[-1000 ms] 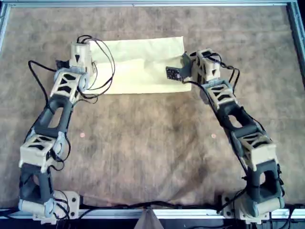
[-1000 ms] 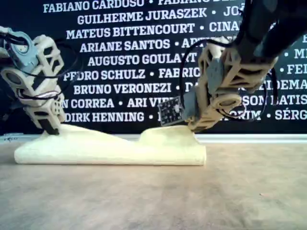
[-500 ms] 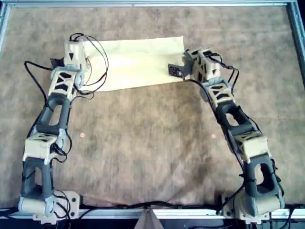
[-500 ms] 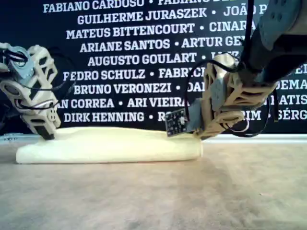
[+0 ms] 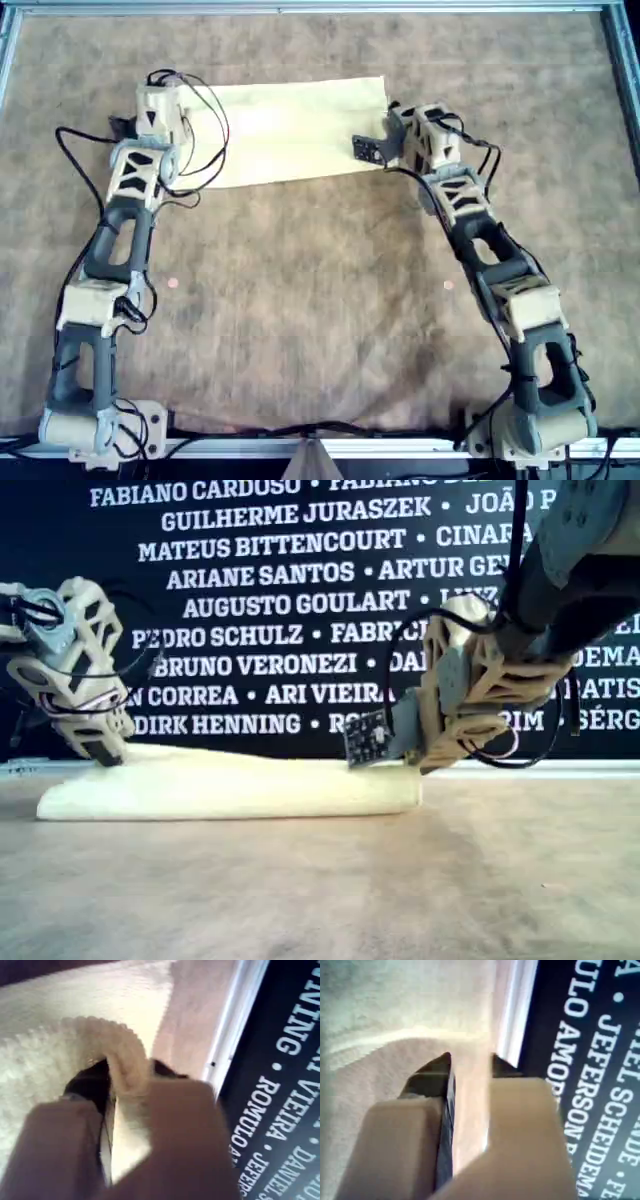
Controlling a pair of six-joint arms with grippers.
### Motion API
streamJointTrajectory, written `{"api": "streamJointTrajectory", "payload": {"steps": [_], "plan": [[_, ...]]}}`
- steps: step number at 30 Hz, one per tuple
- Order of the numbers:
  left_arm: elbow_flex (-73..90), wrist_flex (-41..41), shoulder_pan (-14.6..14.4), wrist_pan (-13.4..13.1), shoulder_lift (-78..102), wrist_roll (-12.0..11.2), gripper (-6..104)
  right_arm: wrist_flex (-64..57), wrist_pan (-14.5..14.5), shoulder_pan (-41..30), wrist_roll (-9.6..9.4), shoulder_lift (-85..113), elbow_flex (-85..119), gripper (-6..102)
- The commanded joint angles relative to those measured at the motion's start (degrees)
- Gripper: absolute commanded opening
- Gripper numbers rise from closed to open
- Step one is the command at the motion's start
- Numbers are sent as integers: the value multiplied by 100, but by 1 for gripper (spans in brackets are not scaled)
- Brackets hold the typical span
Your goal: Fold a cloth
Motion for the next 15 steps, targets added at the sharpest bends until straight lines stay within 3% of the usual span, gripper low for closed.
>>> {"api": "streamJointTrajectory", "payload": {"steps": [1, 5, 10, 15], "plan": [[-343, -105, 35, 9, 123, 9, 61, -343, 9, -123, -35, 404, -563, 54], [-369, -105, -35, 0, 123, 0, 81, -343, 18, -281, -26, 457, -571, 61], [-325, -9, -53, 9, 229, 9, 99, -229, 26, -466, -26, 686, -536, 62], [-308, 26, -158, -79, 246, 9, 100, -193, 26, -510, -26, 1028, -413, 62]]}}
